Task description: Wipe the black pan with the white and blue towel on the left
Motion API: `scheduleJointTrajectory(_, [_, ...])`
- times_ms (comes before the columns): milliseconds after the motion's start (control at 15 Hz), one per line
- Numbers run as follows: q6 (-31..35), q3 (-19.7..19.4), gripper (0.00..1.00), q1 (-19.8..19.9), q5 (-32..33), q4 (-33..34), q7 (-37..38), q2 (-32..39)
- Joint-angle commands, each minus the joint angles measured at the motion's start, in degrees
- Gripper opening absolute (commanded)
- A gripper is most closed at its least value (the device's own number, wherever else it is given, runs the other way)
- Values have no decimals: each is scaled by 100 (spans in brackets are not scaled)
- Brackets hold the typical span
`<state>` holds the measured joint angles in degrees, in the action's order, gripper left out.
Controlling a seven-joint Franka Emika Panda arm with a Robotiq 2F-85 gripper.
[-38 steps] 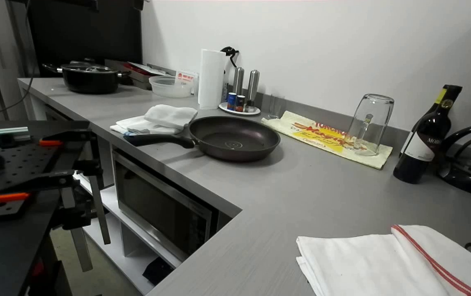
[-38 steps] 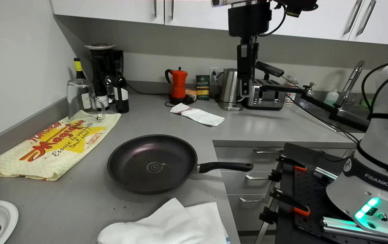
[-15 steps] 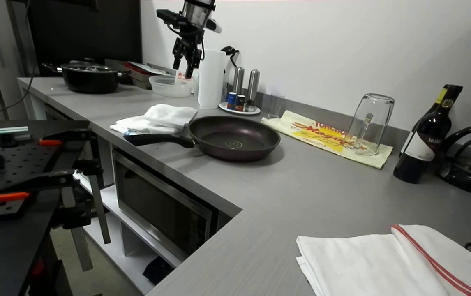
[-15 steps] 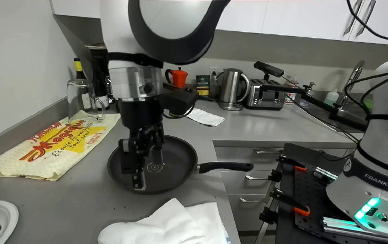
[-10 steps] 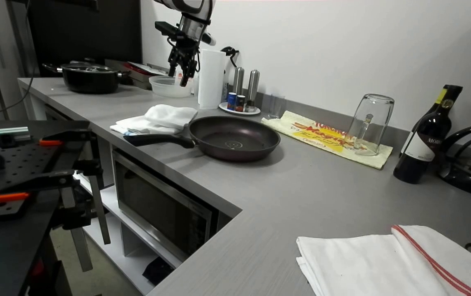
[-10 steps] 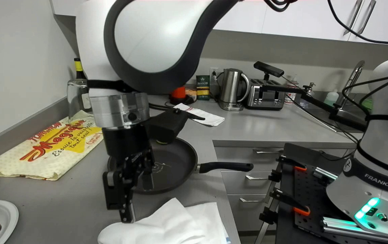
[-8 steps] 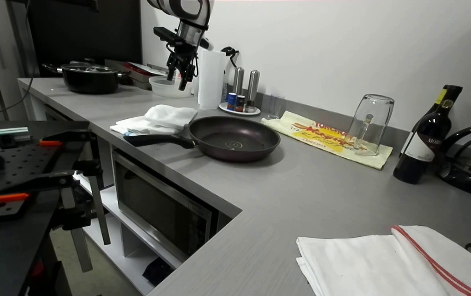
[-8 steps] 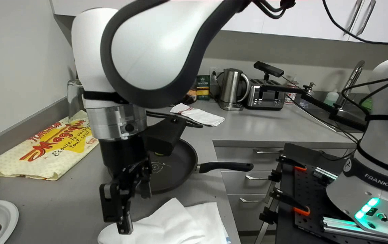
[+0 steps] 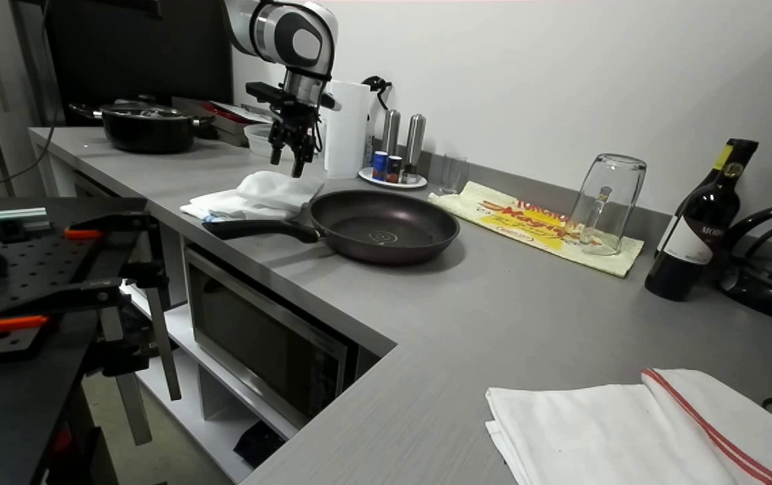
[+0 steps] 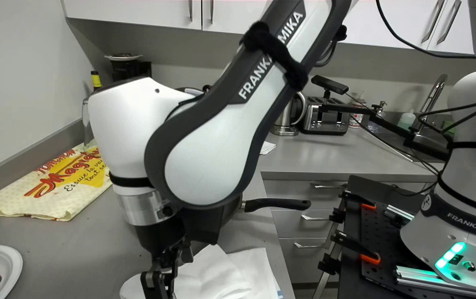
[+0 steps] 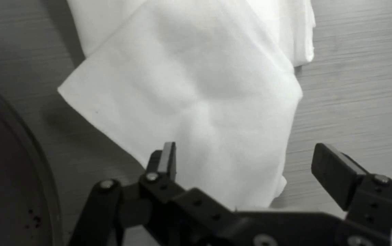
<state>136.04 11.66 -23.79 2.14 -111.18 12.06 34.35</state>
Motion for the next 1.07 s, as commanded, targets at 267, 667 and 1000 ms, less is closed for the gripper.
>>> scheduleJointTrajectory(267, [51, -266, 100, -487, 509, 363, 571, 423])
scheduleJointTrajectory(667, [213, -443, 75, -625, 742, 358, 705, 547])
scheduleJointTrajectory(1000, [257, -554, 45, -663, 906, 237, 764, 562])
